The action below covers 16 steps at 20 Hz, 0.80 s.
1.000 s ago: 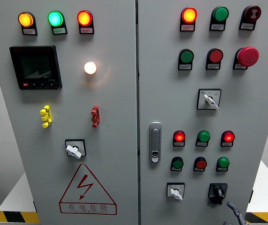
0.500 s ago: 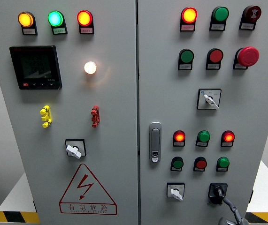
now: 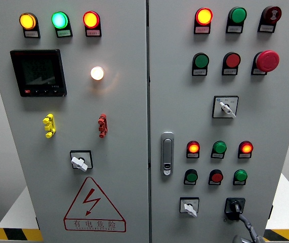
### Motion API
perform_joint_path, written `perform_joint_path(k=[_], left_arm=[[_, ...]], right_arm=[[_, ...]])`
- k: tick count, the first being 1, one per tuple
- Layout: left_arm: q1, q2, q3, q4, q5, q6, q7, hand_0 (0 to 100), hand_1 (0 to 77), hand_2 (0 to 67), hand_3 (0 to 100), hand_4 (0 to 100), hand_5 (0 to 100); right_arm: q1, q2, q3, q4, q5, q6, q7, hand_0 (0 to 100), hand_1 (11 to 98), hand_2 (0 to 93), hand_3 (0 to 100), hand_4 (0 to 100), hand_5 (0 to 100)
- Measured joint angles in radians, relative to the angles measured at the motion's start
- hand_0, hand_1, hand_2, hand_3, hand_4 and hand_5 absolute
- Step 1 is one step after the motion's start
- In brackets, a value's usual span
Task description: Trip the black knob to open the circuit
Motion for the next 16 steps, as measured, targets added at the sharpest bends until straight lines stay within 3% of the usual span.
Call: perform_joint_path(k=[16], left_arm=[[0.0,0.0,0.0,0.0,0.0,0.0,0.0,0,0.0,19.4,26,10,9]], right_arm=[[0.016,-0.0001,-0.031,0.005,0.007,0.0,-0.014,100,59.1,1.1,98,100,100]])
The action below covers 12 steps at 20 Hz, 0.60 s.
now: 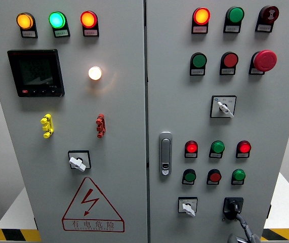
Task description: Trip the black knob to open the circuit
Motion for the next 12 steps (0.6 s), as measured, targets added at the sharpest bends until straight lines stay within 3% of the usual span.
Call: perform_joint_path(k=[12], left_arm=[[0.0,0.0,0.0,0.0,0.0,0.0,0.0,0,0.0,19.4,26,10,9]], right_arm=[[0.004,0.0,-0.019,0.008,0.0,0.0,-0.008,100,58.2,2.7,99,100,100]])
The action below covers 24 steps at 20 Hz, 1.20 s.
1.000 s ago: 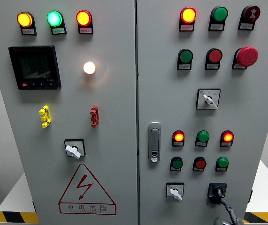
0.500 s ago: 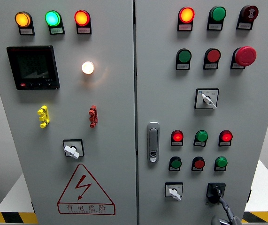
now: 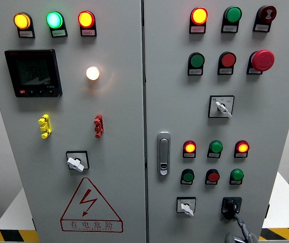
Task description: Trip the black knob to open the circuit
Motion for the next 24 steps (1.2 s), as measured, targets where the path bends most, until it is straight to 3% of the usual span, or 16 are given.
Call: perform_joint_path(k=[24], left_arm=[[0.0,0.0,0.0,0.0,0.0,0.0,0.0,0,0.0,19.4,26,10,9]], right_arm=[[0.0,0.0009,-0.009,-0.001,0.0,0.001,0.002,100,55.9,5.4,100,100,100]])
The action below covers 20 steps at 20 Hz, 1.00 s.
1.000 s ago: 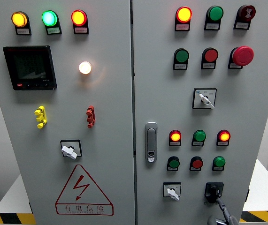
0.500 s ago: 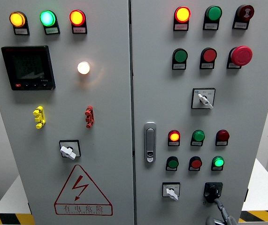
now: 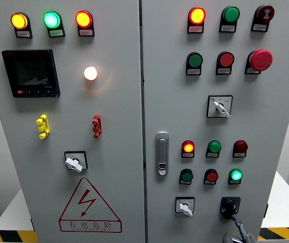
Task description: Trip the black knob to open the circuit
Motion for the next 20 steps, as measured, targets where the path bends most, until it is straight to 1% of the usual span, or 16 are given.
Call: perform_joint_path(k=[11,17,19,20], left_arm=[[0.0,0.0,0.0,0.0,0.0,0.0,0.0,0,0.0,19.4,26,10,9],[0.0,0.0,0.0,0.0,0.0,0.0,0.0,0,0.0,19.4,26,10,9],[0.0,0.0,0.0,0.0,0.0,0.0,0.0,0,0.0,19.4,26,10,9],[0.0,0.0,0.0,0.0,0.0,0.0,0.0,0,0.0,19.4,26,10,9]], right_arm=[[-0.005,0.0006,0.026,-0.011,0.001,-0.001,0.002,100,54.8,5.8,100,100,100],[-0.019,-0.0063,0.045,-0.009,0.002,-0.001,0.007,100,54.0,6.3,100,100,100],[-0.035,-0.0064,0.048,0.006,0.001,-0.001,0.008,100,49.7,8.4,100,100,100],[-0.043,-0.0062,0.048,0.016,0.001,-0.001,0.008,100,46.9,9.0,96,96,100]])
